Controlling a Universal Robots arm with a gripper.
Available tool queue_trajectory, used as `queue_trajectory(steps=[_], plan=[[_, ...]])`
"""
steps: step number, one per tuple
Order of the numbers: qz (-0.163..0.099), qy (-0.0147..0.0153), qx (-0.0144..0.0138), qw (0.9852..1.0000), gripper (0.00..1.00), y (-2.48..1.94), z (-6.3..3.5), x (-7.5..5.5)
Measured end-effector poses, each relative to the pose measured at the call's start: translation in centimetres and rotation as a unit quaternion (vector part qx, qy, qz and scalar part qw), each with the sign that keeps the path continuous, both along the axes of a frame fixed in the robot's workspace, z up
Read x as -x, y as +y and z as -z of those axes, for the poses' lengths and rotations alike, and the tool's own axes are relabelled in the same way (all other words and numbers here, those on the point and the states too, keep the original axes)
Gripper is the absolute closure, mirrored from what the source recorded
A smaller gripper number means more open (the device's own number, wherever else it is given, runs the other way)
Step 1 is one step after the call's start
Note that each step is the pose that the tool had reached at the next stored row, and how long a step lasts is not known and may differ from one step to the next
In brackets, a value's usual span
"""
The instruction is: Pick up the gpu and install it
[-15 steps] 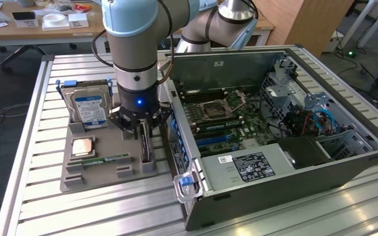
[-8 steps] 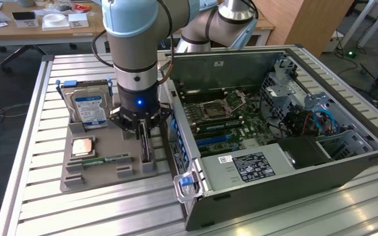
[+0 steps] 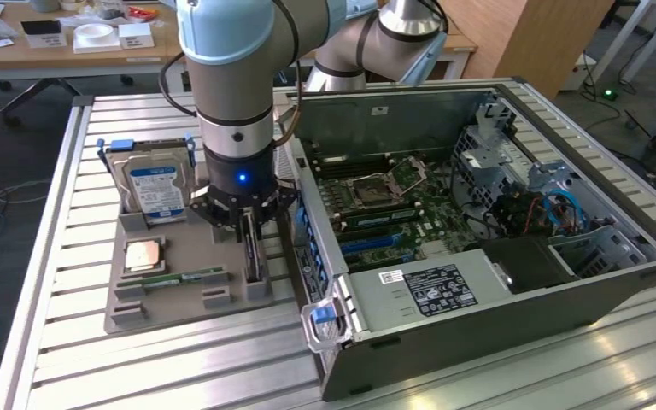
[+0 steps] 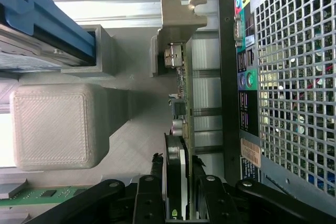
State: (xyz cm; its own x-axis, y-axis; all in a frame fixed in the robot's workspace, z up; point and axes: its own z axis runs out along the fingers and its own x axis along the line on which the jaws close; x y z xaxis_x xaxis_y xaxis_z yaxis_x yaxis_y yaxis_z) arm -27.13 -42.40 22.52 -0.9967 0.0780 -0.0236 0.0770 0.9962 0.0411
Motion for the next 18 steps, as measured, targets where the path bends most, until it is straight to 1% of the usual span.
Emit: queue_trajectory(steps=[4, 5, 6, 7, 10, 14, 16, 18], plan=[[0.0, 0.0002, 0.0, 1.0, 0.65, 0.0, 0.0, 0.01], [0.0, 0.0002, 0.0001, 1.0, 0.61, 0.0, -0.01, 0.01], [0.0, 0.0001, 0.0001, 1.0, 0.61, 0.0, -0.01, 0.01], [0.0, 0.0001, 0.0001, 1.0, 0.55, 0.0, -0.01, 0.01], [0.0, 0.0, 0.0, 1.0, 0.55, -0.01, 0.0, 0.0], [0.0, -0.0001, -0.0009, 1.0, 0.55, -0.22, -0.07, -0.02], [0.0, -0.0002, -0.0021, 1.0, 0.55, -0.27, -0.28, -0.04], [0.0, -0.0001, -0.0026, 1.0, 0.55, -0.29, -0.65, -0.03]])
